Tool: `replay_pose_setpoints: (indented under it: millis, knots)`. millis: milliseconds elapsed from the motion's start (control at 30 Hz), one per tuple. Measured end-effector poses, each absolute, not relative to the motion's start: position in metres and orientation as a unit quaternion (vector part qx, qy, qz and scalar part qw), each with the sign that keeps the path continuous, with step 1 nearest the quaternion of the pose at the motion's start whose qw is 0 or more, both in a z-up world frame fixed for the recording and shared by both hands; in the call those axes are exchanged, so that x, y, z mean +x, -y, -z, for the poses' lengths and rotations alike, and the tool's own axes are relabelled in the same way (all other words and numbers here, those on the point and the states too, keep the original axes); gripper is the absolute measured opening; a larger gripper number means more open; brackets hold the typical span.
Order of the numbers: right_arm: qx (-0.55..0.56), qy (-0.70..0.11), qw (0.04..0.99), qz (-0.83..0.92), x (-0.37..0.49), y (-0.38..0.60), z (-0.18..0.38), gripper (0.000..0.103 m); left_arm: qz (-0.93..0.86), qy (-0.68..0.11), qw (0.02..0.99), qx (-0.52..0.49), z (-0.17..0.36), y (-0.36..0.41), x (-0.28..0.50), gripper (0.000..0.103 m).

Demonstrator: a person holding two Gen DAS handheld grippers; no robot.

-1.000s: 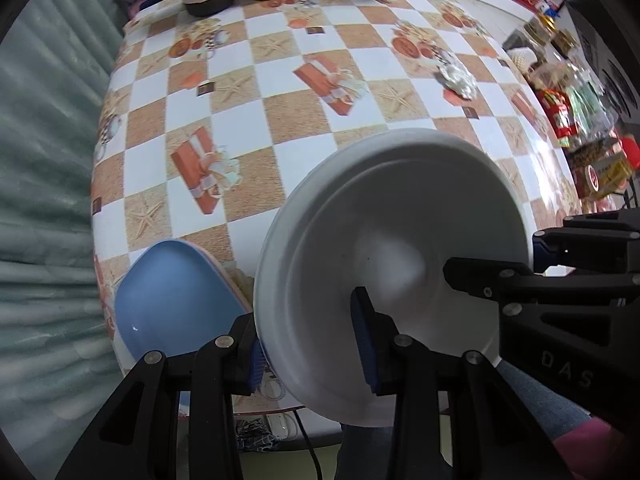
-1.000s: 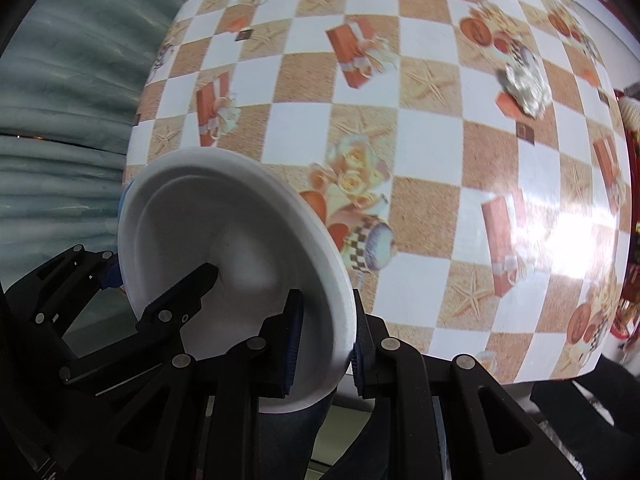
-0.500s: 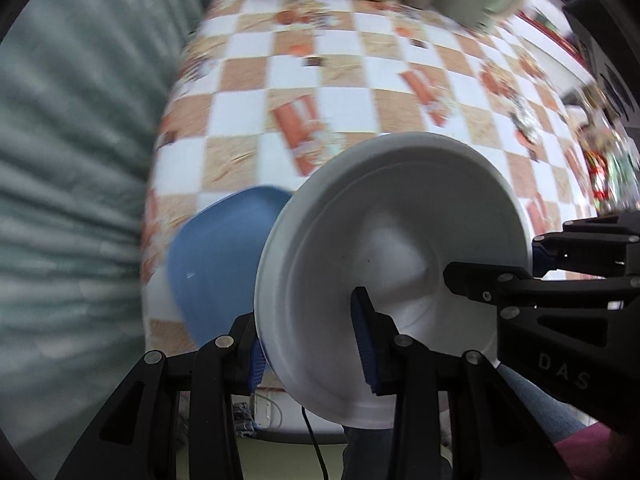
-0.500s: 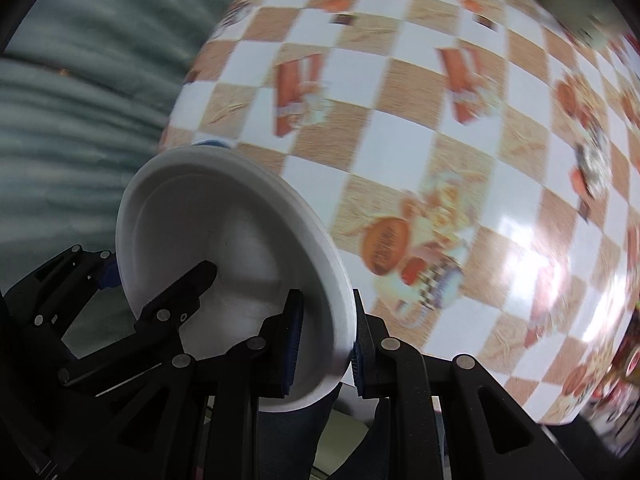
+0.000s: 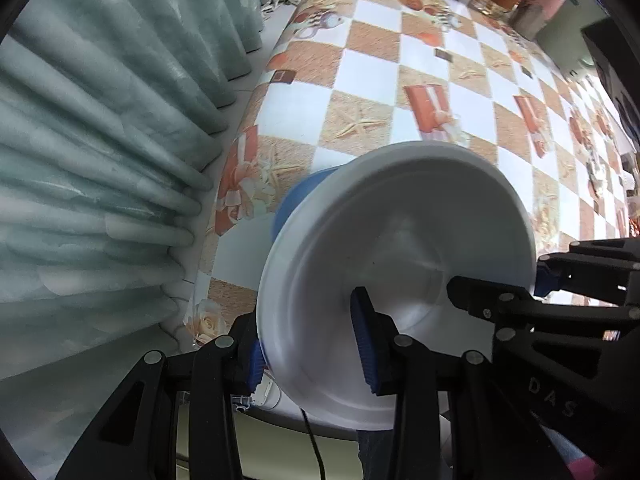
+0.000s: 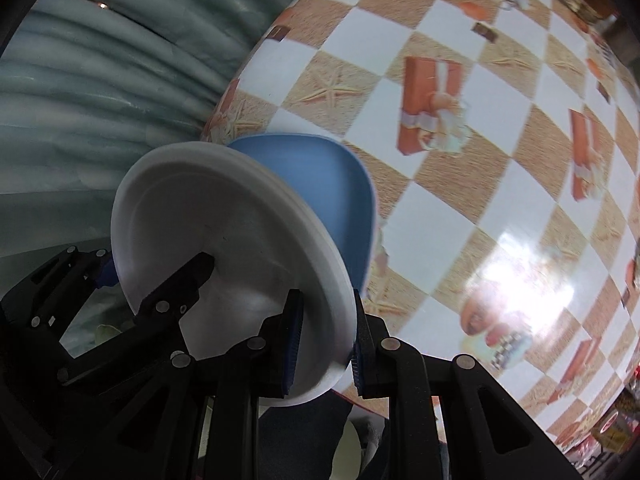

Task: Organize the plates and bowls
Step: 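Lower the white bowls onto the blue plate and open both grippers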

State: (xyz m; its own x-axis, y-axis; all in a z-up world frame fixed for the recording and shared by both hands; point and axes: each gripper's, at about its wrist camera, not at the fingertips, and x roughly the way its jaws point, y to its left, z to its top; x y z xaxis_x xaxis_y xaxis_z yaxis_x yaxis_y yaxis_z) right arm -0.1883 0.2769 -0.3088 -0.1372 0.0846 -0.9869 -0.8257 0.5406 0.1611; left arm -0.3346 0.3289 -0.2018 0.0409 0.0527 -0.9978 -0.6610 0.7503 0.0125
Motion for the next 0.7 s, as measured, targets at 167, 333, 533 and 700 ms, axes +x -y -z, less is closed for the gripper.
replay_pose_setpoints:
  millis: [167, 333, 533, 700]
  knots:
    - [-0.286, -0.66, 0.583, -0.379, -0.184, -0.284, 0.326, 0.024, -0.265, -0.647, 0.672, -0.243, 0.215, -0.334, -0.336, 0.04]
    - [-0.291, -0.661, 0.581, -0.376, -0.182, -0.289, 0.336, 0.024, -0.261, -0.649, 0.672, -0.242, 0.221, -0.335, -0.336, 0.04]
    - [-0.286, -0.659, 0.582, -0.381, -0.189, -0.284, 0.327, 0.031, -0.282, -0.624, 0.69, -0.237, 0.212, -0.342, -0.338, 0.05]
    - [-0.281, -0.637, 0.61, -0.379, -0.179, -0.272, 0.299, 0.091, -0.304, -0.62, 0.687, -0.228, 0.2, -0.353, -0.345, 0.053]
